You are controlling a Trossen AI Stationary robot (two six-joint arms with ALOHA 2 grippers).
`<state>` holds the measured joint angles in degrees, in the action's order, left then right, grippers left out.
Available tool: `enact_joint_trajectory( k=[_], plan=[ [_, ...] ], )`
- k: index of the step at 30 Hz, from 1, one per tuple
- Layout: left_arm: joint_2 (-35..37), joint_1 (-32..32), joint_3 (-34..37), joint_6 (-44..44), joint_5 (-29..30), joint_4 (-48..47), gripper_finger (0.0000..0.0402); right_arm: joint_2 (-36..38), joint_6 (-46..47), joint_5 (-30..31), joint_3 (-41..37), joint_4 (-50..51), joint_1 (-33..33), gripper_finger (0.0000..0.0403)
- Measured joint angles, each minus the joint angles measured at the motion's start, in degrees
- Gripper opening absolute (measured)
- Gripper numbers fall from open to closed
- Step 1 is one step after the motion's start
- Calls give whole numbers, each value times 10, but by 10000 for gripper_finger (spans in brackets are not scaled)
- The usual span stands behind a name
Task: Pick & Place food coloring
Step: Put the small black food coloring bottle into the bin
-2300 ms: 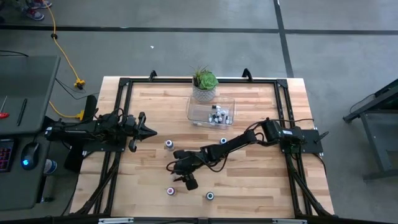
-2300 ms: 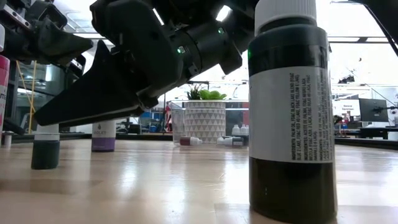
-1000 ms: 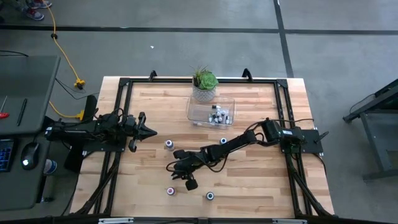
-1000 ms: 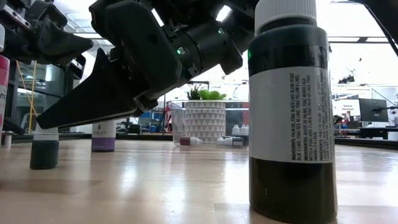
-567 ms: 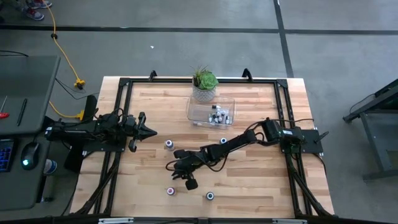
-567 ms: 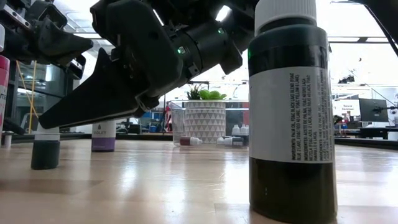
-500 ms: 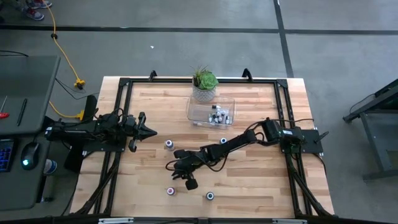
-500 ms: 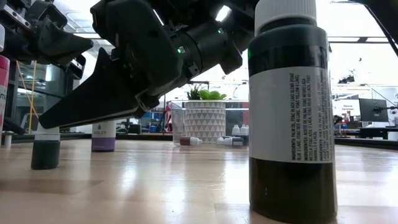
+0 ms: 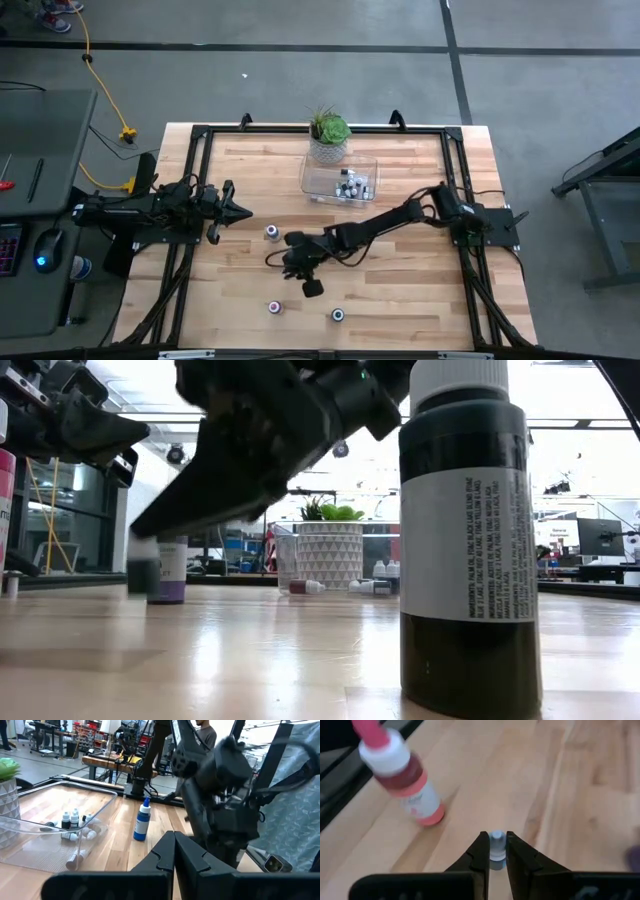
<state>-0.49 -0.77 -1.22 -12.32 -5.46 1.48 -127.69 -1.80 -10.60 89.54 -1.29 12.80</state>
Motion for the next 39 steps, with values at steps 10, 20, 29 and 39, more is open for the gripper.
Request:
enact_joint_trajectory(
  k=[10,20,29,39],
  plan=[
    [0,0,0,0,0,0,0,90,-36,-2,1,96,-42,33],
    [0,0,0,0,0,0,0,204,-91,-6,-41,139,-113,33],
    [0,0,0,0,0,0,0,349,-113,-10,-220,99,-192,33],
    [0,0,0,0,0,0,0,451,-87,16,-347,78,-285,33]
  ],
)
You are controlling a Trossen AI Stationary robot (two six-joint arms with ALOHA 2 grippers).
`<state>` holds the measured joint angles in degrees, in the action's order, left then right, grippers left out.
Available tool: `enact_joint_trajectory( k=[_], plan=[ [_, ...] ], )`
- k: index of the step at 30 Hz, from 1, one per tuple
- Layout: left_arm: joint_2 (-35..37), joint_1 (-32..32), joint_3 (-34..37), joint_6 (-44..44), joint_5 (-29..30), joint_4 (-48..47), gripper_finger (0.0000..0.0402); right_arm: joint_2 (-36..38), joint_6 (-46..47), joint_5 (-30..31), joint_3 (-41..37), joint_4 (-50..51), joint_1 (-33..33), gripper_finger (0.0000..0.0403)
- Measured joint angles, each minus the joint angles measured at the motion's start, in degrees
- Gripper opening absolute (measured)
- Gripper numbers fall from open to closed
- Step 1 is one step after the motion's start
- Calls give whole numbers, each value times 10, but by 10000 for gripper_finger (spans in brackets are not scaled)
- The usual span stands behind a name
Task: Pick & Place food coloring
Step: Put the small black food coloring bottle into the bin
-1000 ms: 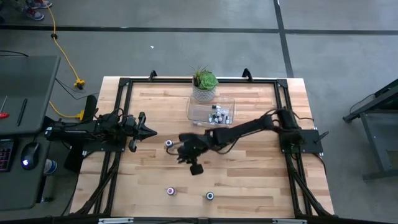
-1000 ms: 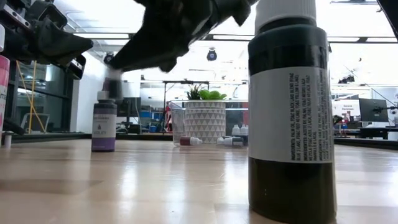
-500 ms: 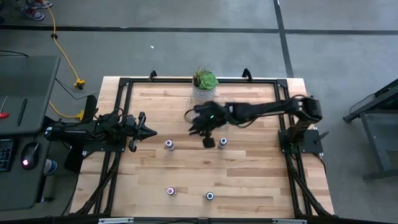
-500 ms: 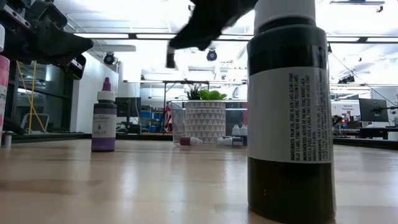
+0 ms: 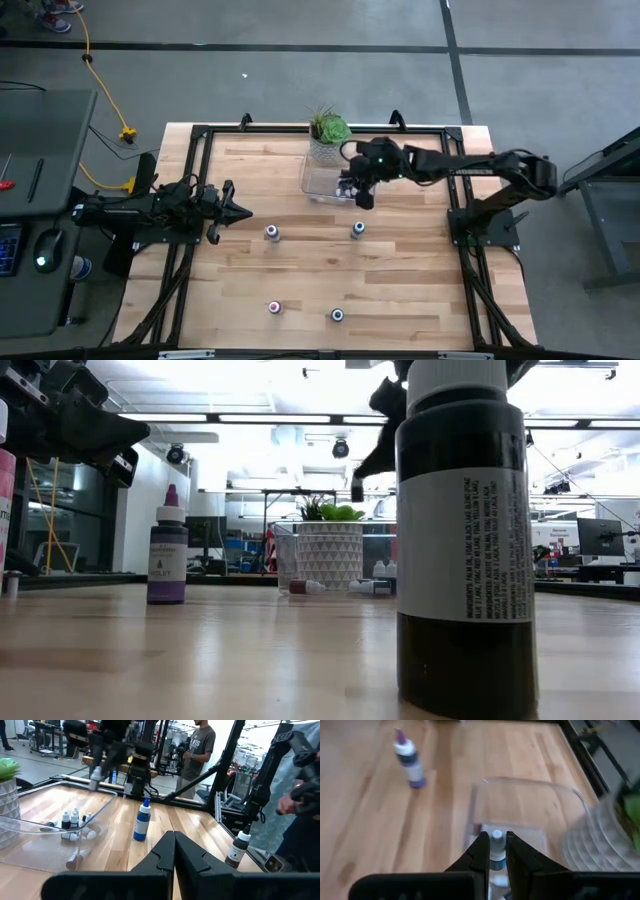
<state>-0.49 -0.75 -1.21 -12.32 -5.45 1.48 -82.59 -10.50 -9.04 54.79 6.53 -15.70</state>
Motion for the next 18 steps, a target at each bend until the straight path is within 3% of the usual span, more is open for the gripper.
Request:
enact_joint_trajectory(
  k=[9,18],
  plan=[
    [0,0,0,0,0,0,0,-17,15,-4,-28,-23,-80,33],
    [0,0,0,0,0,0,0,-98,50,-26,-26,-49,-111,33]
  ],
)
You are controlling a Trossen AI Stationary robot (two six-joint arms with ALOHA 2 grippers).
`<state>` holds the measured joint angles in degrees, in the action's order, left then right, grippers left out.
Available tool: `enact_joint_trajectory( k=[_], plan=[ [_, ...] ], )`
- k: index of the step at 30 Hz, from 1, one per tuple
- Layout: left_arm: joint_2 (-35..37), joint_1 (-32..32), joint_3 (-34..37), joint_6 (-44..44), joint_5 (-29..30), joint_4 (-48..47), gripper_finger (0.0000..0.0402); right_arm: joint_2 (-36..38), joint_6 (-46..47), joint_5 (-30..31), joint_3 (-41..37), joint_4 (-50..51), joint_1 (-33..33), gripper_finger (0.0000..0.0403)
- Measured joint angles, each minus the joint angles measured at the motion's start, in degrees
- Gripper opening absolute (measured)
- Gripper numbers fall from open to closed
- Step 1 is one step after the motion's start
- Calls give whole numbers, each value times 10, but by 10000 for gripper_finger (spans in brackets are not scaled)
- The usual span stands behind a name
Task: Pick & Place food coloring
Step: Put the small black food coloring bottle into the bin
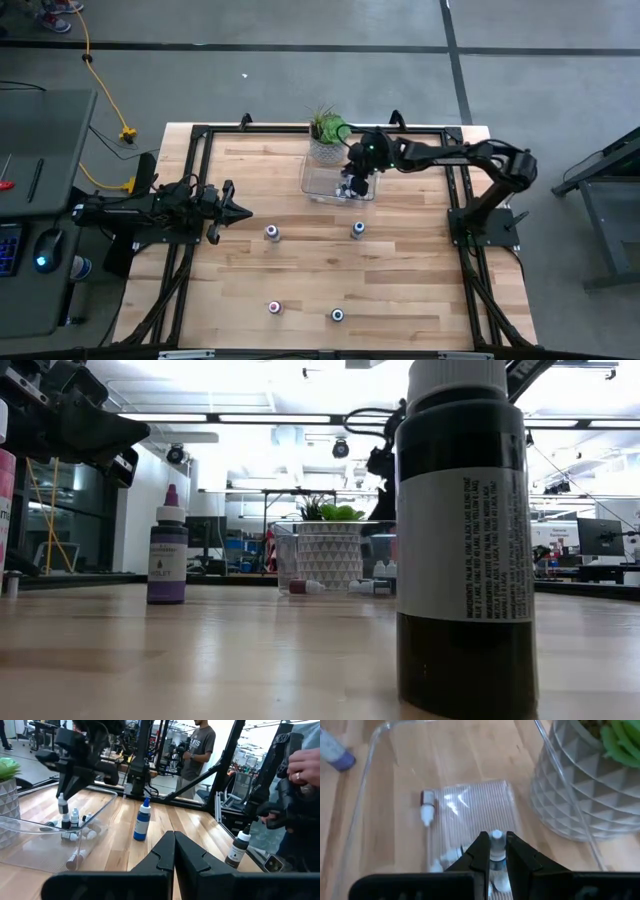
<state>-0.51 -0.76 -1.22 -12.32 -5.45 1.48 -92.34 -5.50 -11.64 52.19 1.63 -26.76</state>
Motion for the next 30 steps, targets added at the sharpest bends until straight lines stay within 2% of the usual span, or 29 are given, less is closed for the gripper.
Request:
enact_joint_trajectory(
  k=[12,25,30],
  plan=[
    [0,0,0,0,0,0,0,-72,27,-9,6,-58,-11,33],
    [0,0,0,0,0,0,0,-95,43,-14,8,-77,-14,33],
    [0,0,0,0,0,0,0,-96,72,-7,8,-79,-14,89]
  ],
)
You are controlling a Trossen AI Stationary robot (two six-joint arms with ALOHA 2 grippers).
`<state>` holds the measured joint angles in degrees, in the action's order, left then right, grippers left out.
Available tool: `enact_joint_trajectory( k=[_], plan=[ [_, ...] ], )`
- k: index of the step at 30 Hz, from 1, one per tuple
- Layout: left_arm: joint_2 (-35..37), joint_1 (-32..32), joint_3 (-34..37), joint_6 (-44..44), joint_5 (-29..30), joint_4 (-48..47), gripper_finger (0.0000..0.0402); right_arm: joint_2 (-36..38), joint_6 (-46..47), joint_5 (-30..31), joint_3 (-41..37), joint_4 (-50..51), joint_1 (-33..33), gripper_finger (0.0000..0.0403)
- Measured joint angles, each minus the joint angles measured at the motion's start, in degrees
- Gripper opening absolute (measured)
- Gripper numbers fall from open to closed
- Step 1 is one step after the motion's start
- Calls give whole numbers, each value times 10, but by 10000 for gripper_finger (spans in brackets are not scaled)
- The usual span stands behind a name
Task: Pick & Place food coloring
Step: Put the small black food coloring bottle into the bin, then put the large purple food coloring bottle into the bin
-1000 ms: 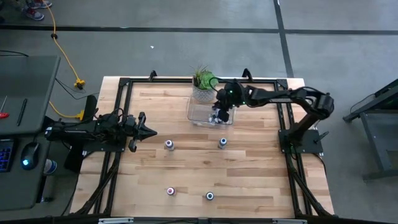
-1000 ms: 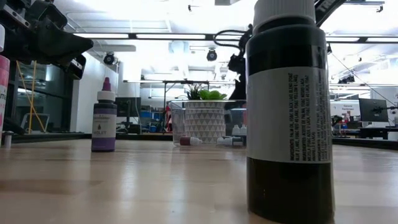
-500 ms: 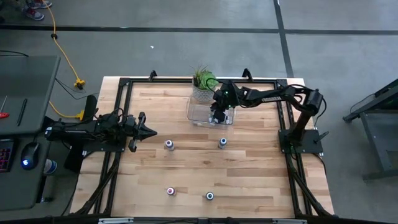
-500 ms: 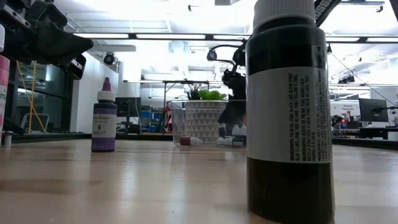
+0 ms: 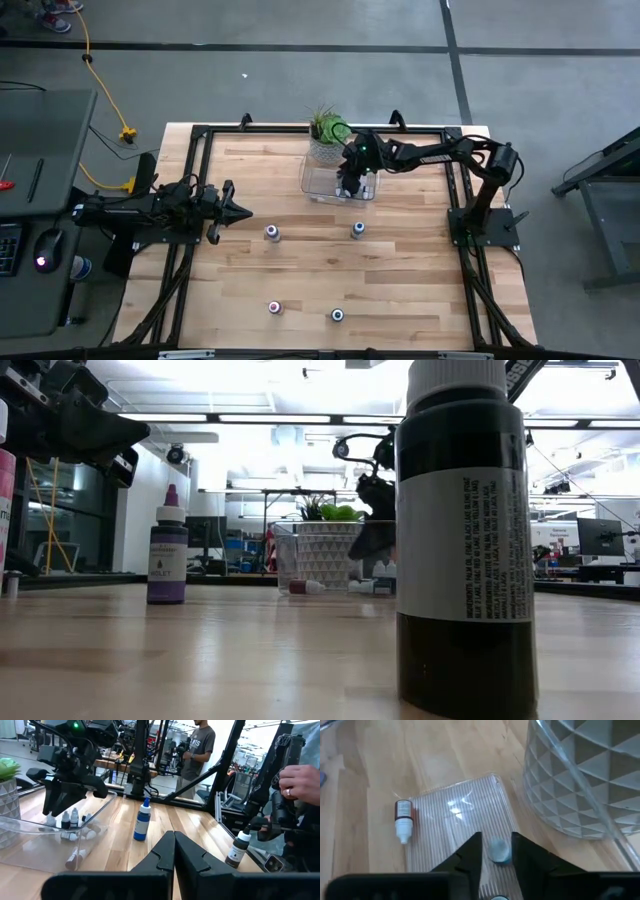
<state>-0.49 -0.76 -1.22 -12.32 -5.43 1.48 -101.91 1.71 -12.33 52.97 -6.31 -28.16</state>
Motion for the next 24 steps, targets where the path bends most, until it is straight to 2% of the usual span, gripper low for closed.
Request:
enact_joint_trajectory(
  k=[5,12,24],
  plan=[
    [0,0,0,0,0,0,0,0,6,5,0,1,1,123],
    [0,0,0,0,0,0,0,9,11,8,-2,5,6,127],
    [0,0,0,0,0,0,0,77,-29,83,-1,39,17,129]
  ],
)
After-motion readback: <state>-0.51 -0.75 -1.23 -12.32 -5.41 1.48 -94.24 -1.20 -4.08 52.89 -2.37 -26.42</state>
